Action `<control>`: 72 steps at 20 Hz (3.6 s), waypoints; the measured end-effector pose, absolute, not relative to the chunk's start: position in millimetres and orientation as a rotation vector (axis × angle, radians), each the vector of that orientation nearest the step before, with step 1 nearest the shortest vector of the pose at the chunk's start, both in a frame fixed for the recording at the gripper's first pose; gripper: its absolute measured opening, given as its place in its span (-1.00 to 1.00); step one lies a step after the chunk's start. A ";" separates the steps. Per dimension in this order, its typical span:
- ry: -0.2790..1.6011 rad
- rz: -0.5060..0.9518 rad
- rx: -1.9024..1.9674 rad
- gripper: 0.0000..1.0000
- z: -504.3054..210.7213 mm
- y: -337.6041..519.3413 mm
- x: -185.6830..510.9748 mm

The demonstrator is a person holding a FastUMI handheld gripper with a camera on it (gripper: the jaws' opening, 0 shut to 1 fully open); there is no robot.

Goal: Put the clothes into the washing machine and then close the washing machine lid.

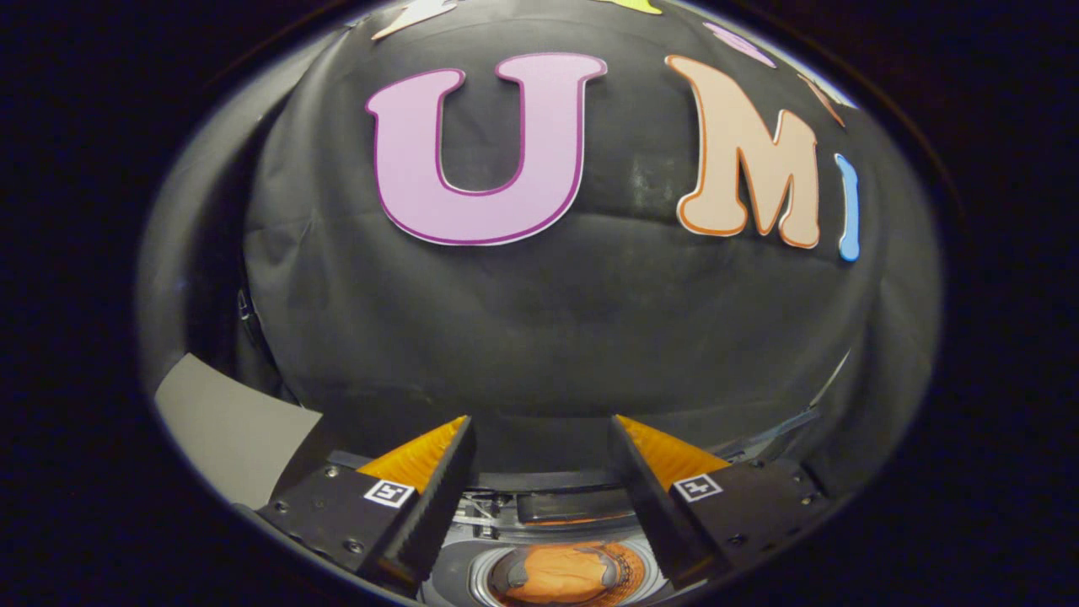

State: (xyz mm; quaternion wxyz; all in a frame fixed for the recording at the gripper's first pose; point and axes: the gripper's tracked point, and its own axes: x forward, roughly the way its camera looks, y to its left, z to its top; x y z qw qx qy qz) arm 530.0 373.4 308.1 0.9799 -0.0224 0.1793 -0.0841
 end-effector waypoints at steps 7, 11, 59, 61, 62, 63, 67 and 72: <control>0.370 -0.157 -0.042 0.92 297.7 382.2 480.3; 0.387 -0.151 -0.025 0.91 282.4 386.0 448.8; 0.033 -0.254 0.033 0.94 339.1 263.8 247.2; -0.001 -0.245 0.020 0.94 344.3 263.5 238.6; -0.018 -0.237 0.014 0.94 346.9 264.1 234.4; -0.033 -0.229 0.009 0.94 348.4 264.9 230.0; -0.076 -0.184 -0.033 0.94 342.4 270.3 211.1; -0.096 -0.146 -0.130 0.93 318.5 274.5 186.9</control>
